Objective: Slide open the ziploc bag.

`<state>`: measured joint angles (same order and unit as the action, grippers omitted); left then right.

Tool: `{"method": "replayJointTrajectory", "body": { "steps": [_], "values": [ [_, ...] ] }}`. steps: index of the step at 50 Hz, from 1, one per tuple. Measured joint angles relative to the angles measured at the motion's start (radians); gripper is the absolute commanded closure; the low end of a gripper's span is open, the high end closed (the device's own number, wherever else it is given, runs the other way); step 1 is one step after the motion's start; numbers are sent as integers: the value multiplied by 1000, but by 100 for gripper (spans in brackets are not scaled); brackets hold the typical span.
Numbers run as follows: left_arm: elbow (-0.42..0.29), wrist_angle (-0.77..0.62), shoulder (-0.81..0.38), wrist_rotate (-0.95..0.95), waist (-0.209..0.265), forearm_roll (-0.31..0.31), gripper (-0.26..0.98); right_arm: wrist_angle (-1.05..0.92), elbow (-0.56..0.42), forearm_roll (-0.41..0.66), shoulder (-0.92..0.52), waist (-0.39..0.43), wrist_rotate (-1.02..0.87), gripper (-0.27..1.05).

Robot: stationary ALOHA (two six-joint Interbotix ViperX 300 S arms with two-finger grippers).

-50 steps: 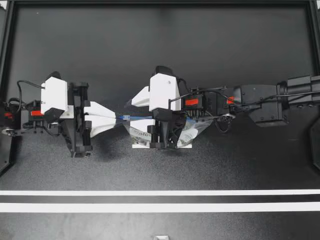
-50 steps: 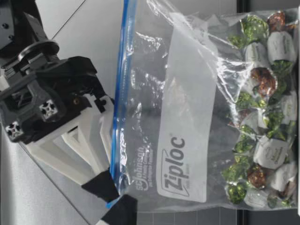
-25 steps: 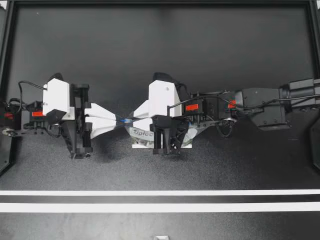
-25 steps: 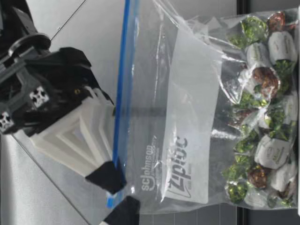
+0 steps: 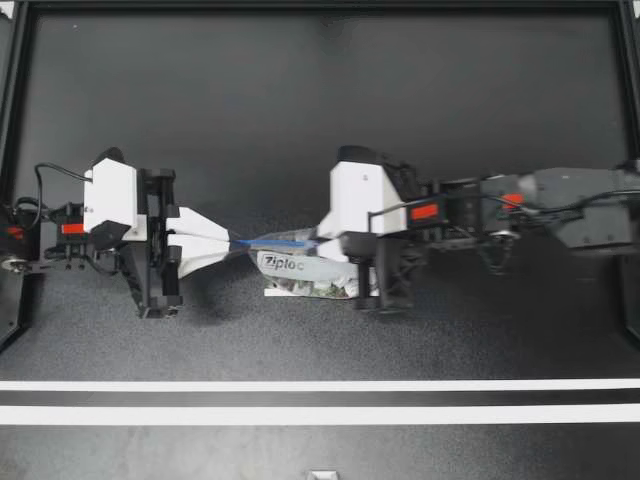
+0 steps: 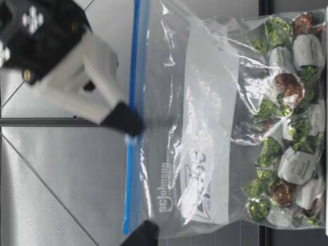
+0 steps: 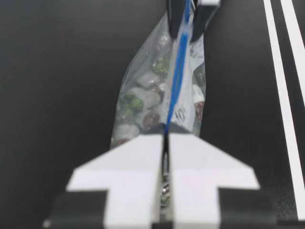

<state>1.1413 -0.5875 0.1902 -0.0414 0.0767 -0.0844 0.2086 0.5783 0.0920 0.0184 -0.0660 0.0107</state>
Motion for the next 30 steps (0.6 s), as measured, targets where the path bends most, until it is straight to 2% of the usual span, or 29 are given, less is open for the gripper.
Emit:
{"method": "replayJointTrajectory", "body": {
  "steps": [15,30],
  "values": [
    [14,0,0,2,0,0,87,15,173,0,153,-5,0,92],
    [26,0,17,2,2,-3,87,14,256,-2,262,-26,-2,92]
  ]
}}
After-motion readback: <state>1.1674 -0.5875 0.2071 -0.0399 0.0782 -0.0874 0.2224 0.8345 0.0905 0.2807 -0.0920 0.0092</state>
